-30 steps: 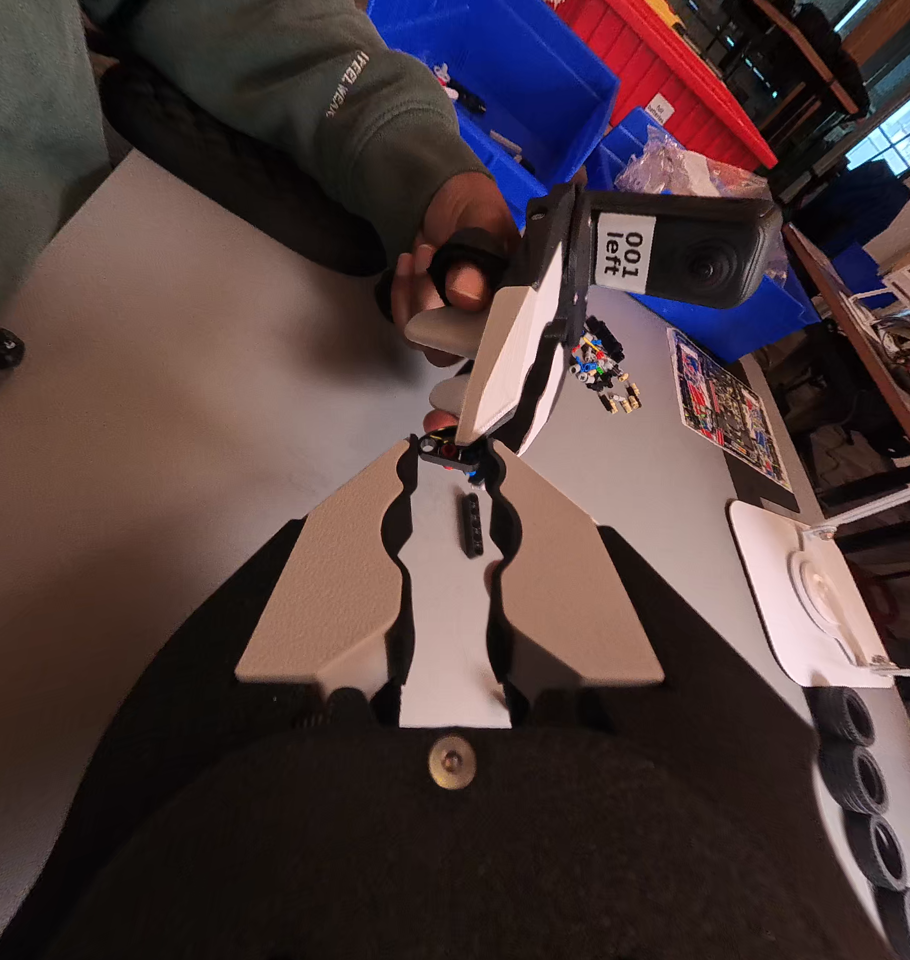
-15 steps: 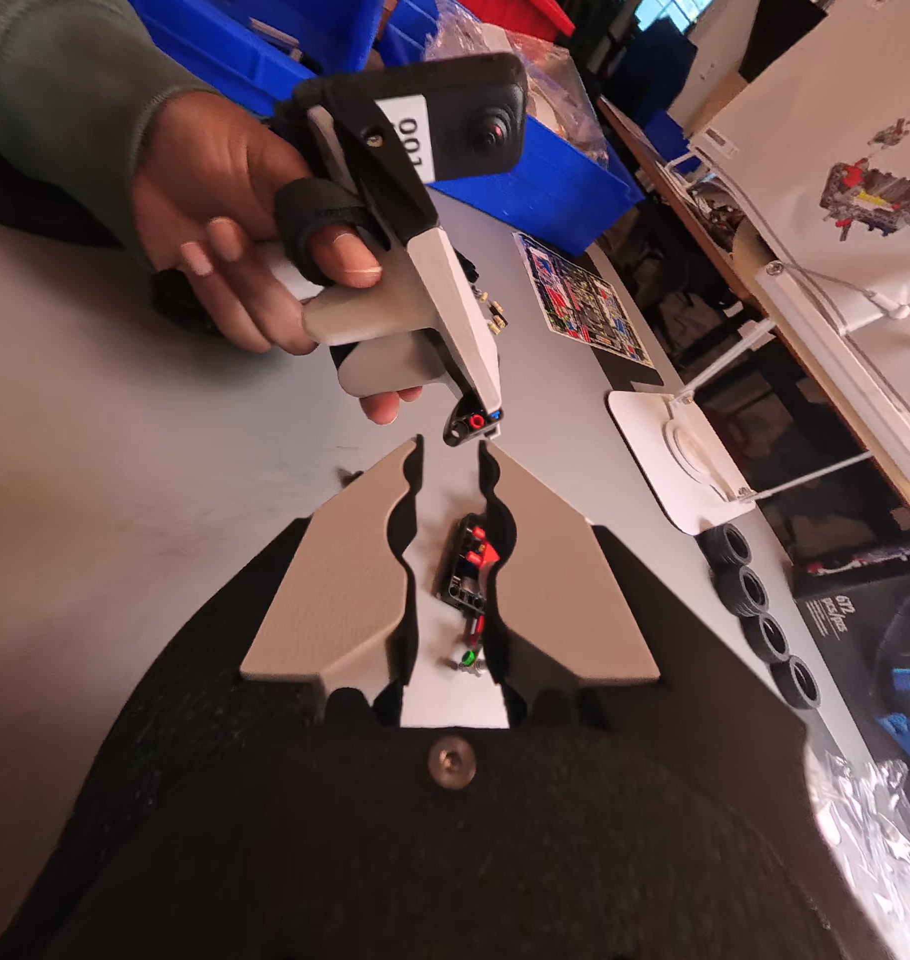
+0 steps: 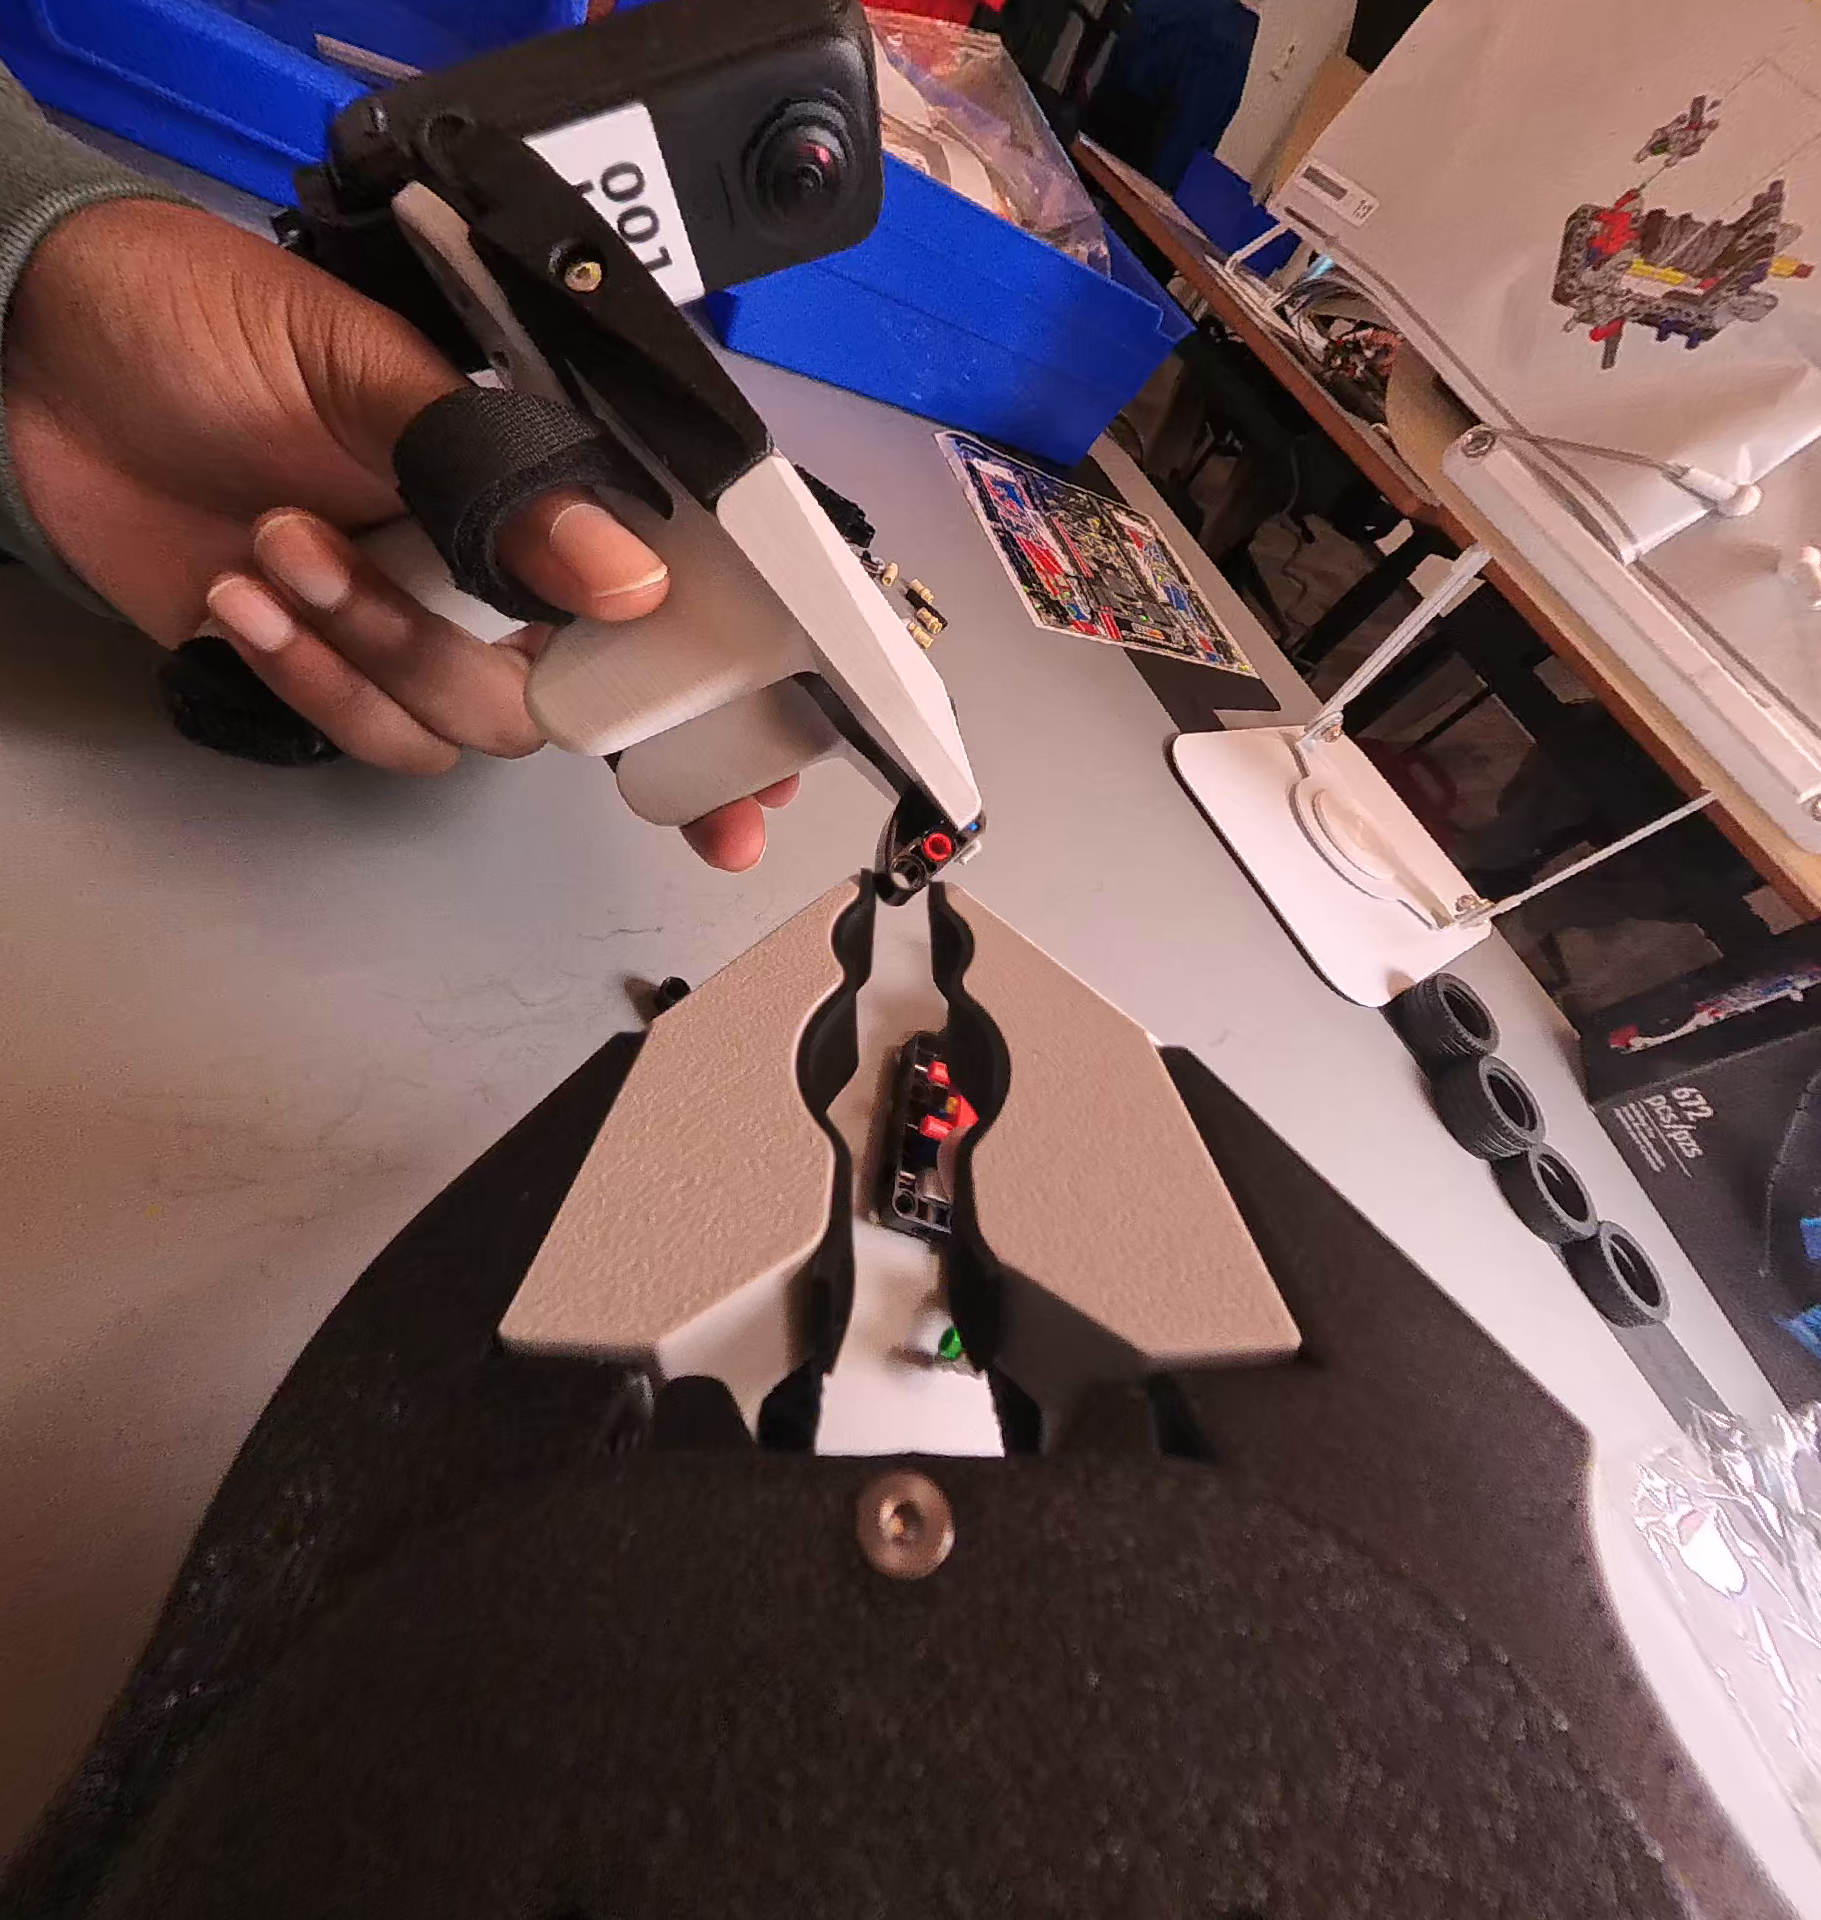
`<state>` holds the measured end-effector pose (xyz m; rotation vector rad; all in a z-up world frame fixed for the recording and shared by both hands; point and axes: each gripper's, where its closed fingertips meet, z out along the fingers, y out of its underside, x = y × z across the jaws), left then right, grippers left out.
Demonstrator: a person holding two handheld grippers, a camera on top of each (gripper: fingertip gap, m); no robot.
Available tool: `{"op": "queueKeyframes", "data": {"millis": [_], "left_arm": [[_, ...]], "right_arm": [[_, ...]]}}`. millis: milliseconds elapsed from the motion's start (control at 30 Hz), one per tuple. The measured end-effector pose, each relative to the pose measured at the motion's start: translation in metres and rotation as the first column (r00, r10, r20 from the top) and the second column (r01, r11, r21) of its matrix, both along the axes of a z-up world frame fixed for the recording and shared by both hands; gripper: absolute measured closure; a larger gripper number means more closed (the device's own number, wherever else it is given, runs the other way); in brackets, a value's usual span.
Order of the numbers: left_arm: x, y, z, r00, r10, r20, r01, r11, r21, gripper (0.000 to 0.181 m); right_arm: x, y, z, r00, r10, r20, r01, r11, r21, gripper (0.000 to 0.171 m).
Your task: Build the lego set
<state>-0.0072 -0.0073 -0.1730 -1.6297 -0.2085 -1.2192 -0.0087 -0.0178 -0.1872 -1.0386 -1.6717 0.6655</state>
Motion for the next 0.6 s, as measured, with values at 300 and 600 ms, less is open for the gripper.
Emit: {"op": "queueKeyframes", "data": {"millis": [300, 600], "left_arm": [[-0.001, 0.0014, -0.0024, 1.0, 0.015, -0.003, -0.015, 1.0, -0.004, 0.165], [0.0063, -0.0031, -0.0031, 0.988, -0.095, -0.124, 0.097, 0.995, 0.017, 0.142]], "right_arm": [[-0.002, 0.0022, 0.0032, 1.0, -0.021, -0.009, 0.02, 0.998, -0.058, 0.152], [0.0053, 0.0048, -0.0008, 0.998, 0.053, 0.032, -0.052, 0.998, -0.028, 0.158]]}}
